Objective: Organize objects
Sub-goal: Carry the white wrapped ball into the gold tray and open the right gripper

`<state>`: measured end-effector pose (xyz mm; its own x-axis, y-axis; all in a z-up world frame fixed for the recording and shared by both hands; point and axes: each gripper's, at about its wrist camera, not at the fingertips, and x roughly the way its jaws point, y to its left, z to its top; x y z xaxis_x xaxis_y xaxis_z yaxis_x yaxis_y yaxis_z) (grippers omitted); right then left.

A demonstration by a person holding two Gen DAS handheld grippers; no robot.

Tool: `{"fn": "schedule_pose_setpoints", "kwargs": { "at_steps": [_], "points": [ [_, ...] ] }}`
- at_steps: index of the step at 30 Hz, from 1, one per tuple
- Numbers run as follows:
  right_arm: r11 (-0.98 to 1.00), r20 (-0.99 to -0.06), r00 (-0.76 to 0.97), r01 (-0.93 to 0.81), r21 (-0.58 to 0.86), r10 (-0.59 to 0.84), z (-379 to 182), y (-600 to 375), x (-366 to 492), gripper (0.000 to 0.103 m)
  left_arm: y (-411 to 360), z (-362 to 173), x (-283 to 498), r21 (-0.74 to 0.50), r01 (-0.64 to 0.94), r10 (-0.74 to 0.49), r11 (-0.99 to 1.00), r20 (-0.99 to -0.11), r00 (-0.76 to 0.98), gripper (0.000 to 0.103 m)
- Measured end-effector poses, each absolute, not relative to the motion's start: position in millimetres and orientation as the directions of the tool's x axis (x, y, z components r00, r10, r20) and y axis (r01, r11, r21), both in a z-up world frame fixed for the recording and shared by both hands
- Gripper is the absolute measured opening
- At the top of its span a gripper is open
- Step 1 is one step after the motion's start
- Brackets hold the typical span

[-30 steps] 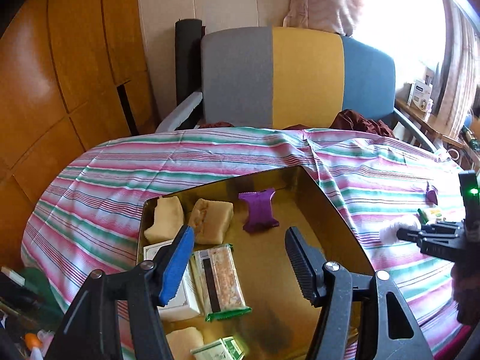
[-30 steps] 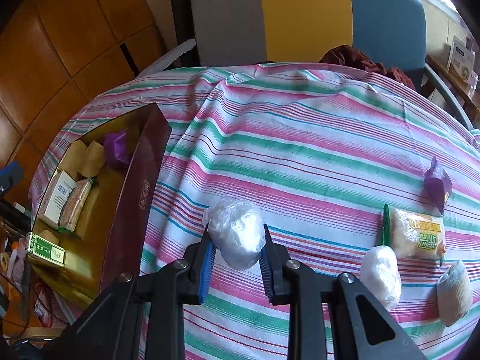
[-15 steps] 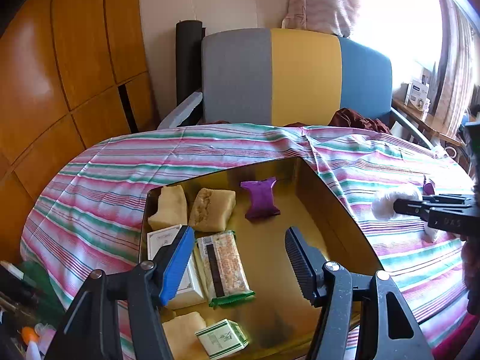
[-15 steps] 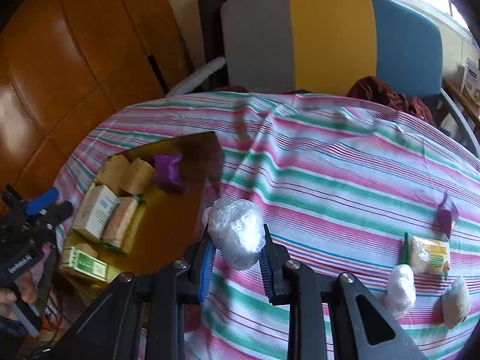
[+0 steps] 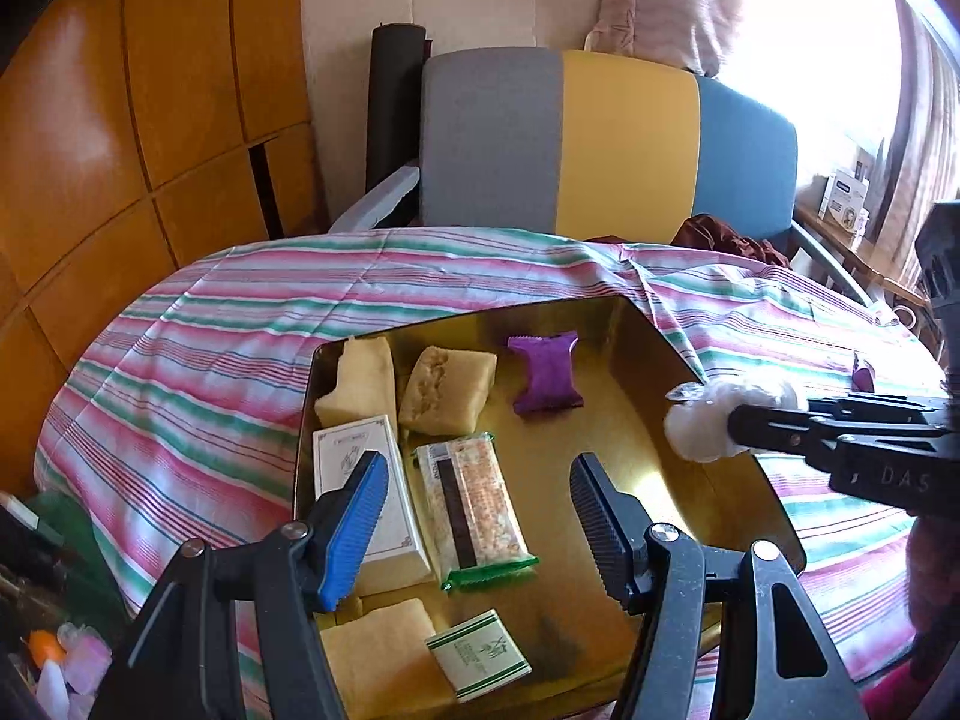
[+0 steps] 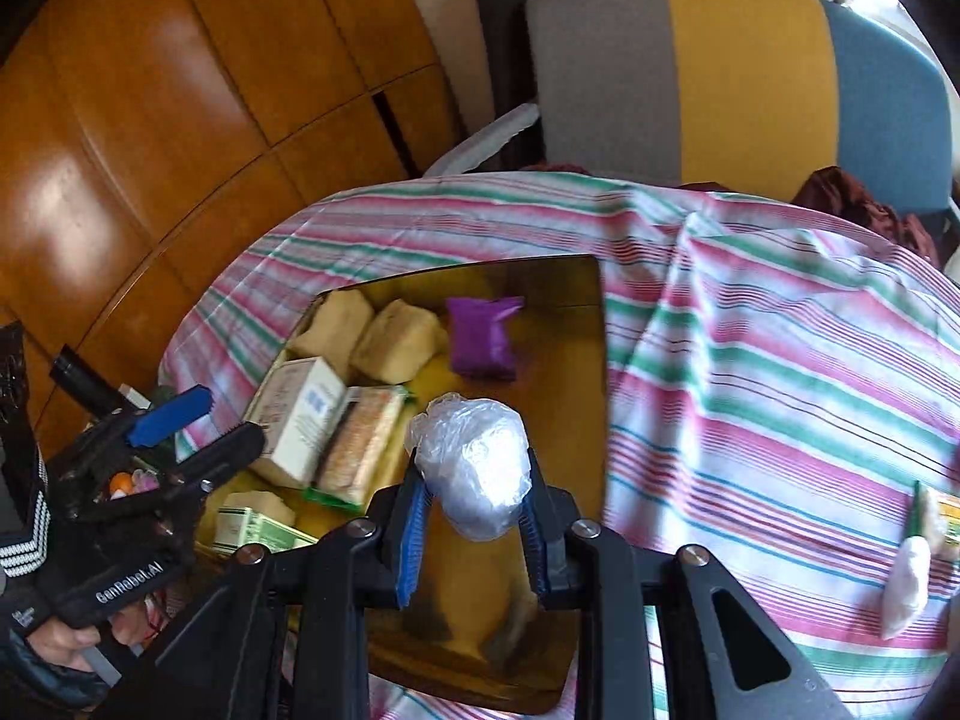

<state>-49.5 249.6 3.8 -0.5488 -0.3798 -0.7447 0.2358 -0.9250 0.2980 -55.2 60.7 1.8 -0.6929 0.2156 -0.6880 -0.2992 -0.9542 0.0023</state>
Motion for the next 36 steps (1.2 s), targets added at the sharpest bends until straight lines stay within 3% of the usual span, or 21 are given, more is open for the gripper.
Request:
{"fn": "schedule_pose_setpoints", "kwargs": {
  "at_steps": [18, 21, 24, 27, 36],
  "points": [
    [-0.939, -0.839, -0.423, 0.167, 0.299, -0.342, -50.1, 180.6, -118.0, 0.027, -10.7, -3.5, -59.3, -0.094, -0.179, 0.193, -0.979, -0.697, -0.691, 0.065],
    [-0.939, -0.838, -0.424, 0.137, 0.315, -0.343, -56.5, 177.8, -132.0, 0.030, -13.5, -9.7, -59.3, -0.105, -0.172, 0.195, -0.979, -0.707, -0.680, 0.065],
    [-0.937, -0.834, -0.428, 0.120, 0.328, -0.347, -57.4, 179.4, -134.9, 0.043, -12.8, -11.6, -57.4, -0.110, -0.176, 0.201, -0.978, -0.709, -0.676, 0.065],
    [-0.939, -0.834, -0.433, 0.117, 0.324, -0.341, -55.7, 185.4, -128.2, 0.044, -12.3, -11.1, -55.8, -0.102, -0.179, 0.198, -0.979, -0.701, -0.685, 0.070],
    [-0.943, -0.811, -0.485, 0.117, 0.311, -0.328, -34.1, 203.8, -94.9, 0.046, -7.4, -5.4, -53.5, -0.093, -0.186, 0.198, -0.978, -0.689, -0.697, 0.070]
  ]
}}
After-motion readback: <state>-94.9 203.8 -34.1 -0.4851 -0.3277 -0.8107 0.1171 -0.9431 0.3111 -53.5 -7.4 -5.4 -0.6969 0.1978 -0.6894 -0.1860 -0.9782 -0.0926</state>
